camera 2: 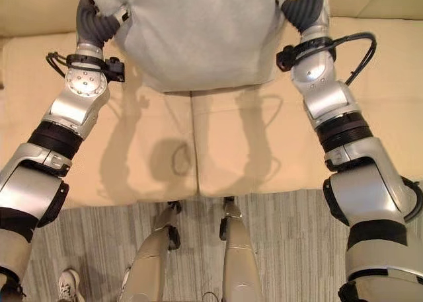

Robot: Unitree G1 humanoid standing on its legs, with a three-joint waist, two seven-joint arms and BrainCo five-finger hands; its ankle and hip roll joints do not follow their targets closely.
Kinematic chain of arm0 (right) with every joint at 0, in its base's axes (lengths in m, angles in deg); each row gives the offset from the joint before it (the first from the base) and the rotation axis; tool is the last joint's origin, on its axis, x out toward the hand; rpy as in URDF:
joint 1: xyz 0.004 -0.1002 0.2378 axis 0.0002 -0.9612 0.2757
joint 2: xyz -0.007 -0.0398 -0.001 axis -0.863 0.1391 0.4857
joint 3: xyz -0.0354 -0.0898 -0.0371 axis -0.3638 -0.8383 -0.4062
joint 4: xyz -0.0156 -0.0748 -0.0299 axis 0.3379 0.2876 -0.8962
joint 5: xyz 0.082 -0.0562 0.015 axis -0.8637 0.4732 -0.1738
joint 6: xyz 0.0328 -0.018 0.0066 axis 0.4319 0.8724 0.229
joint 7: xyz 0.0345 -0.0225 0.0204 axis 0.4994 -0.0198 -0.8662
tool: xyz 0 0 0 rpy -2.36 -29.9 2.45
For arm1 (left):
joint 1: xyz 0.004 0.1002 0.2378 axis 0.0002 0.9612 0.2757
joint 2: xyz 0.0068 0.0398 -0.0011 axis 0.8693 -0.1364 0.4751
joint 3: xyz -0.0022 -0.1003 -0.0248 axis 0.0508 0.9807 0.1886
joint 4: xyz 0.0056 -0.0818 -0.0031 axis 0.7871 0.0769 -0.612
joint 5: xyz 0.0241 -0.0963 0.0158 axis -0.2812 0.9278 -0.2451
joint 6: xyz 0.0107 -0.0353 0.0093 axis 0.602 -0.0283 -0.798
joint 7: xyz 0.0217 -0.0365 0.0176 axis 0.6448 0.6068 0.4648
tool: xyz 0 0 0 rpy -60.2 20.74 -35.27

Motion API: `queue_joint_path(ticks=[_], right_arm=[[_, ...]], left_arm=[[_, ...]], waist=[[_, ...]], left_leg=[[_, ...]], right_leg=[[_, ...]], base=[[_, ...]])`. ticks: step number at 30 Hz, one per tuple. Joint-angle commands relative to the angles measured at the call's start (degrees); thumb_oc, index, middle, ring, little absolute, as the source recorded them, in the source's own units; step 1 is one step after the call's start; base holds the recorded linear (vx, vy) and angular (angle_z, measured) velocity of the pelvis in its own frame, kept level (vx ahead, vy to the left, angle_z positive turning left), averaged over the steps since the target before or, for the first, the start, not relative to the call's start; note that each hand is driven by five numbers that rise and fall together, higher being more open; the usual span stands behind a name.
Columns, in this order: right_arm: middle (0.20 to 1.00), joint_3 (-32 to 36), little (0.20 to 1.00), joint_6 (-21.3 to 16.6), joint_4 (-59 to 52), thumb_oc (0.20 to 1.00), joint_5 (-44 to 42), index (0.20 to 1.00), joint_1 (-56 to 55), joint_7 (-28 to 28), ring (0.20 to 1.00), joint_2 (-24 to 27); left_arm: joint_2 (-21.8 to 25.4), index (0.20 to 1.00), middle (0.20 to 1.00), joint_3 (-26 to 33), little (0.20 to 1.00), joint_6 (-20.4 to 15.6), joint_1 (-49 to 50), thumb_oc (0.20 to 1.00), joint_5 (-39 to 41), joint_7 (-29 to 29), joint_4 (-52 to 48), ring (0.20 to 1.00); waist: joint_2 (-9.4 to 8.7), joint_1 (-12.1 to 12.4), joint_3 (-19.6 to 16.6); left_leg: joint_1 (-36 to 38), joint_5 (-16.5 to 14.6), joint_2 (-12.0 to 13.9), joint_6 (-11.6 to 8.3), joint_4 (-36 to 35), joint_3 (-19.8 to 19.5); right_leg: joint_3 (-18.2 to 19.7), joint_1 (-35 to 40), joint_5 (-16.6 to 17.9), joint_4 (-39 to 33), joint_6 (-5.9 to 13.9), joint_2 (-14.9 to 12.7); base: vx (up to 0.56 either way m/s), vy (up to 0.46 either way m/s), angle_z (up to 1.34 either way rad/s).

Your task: Pick up all the scattered cushions and arrange them neatly on the sofa.

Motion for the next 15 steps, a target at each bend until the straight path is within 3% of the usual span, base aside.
queue_joint_path(ticks=[1,2,3,4,5,6,15], right_arm=[[0.2,-6.14,0.2,-4.2,0.95,0.2,2.41,0.2,5.39,-2.89,0.2,-2.94],[0.2,-6.6,0.2,-3.87,1.94,0.2,2.52,0.2,5.71,-2.9,0.2,-2.78],[0.498,-7.71,0.498,-3.52,4.32,0.498,2.29,0.498,6.71,-3.02,0.498,-2.83],[0.498,-7.77,0.498,-3.58,4.44,0.498,2.26,0.498,6.82,-3.03,0.498,-2.83],[0.595,-8.2,0.595,-3.28,5.48,0.595,1.99,0.595,7.3,-3.01,0.595,-2.98],[1.0,-8.9,1.0,-3.08,6.73,1.0,1.82,1.0,8.04,-2.87,1.0,-3.03],[1.0,-13.94,1.0,-0.44,17.14,1.0,-0.5,1.0,16.79,-1.98,1.0,-2.57]], left_arm=[[-0.82,0.2,0.2,-0.42,0.2,-6.19,-7.53,0.2,-1.53,-0.18,-1.65,0.2],[-0.94,0.2,0.2,-0.76,0.2,-6.09,-7.79,0.2,-1.53,-0.2,-0.73,0.2],[-1.35,0.686,0.686,-1.44,0.686,-5.8,-8.73,0.686,-1.63,-0.08,0.96,0.686],[-1.36,0.686,0.686,-1.45,0.686,-5.84,-8.82,0.686,-1.61,-0.09,1.05,0.686],[-1.67,0.944,0.944,-1.94,0.944,-5.67,-9.41,0.944,-1.55,-0.02,1.82,0.944],[-1.79,1.0,1.0,-2.6,1.0,-5.45,-10.44,1.0,-1.81,0.18,2.73,1.0],[-3.28,1.0,1.0,-9.52,1.0,-3.23,-22.64,1.0,-1.62,0.12,12.2,1.0]], waist=[[-0.89,0.73,-3.89],[-0.92,0.78,-3.89],[-0.85,1.02,-3.84],[-0.83,1.02,-3.85],[-0.86,1.07,-3.82],[-0.75,1.13,-3.76],[-0.9,0.92,-4.5]], left_leg=[[0.13,-8.72,1.99,-4.84,4.83,-0.07],[-0.22,-8.36,1.98,-4.92,4.5,-0.16],[-0.78,-7.73,1.95,-4.97,3.81,-0.45],[-0.82,-7.7,1.95,-4.97,3.78,-0.45],[-1.06,-7.37,2.01,-5.13,3.55,-0.53],[-1.21,-7.05,1.94,-5.18,3.12,-0.72],[-1.84,-4.81,1.81,-5.9,0.2,-1.75]], right_leg=[[0.36,5.64,7.68,-13.39,8.18,-2.84],[0.28,5.27,7.75,-13.42,8.26,-2.76],[0.07,4.39,7.86,-13.33,8.22,-2.7],[0.06,4.33,7.86,-13.31,8.21,-2.7],[-0.06,4.07,7.97,-13.29,8.3,-2.69],[-0.11,3.77,7.95,-13.28,8.33,-2.67],[-0.65,2.65,8.71,-14.01,8.66,-2.27]], base=[[-0.01,-0.05,0.07],[-0.02,-0.043,0.08],[-0.02,-0.025,0.04],[0.0,0.0,0.0],[0.0,0.0,0.0],[-0.02,-0.03,0.01],[-0.01,-0.021,0.06]])
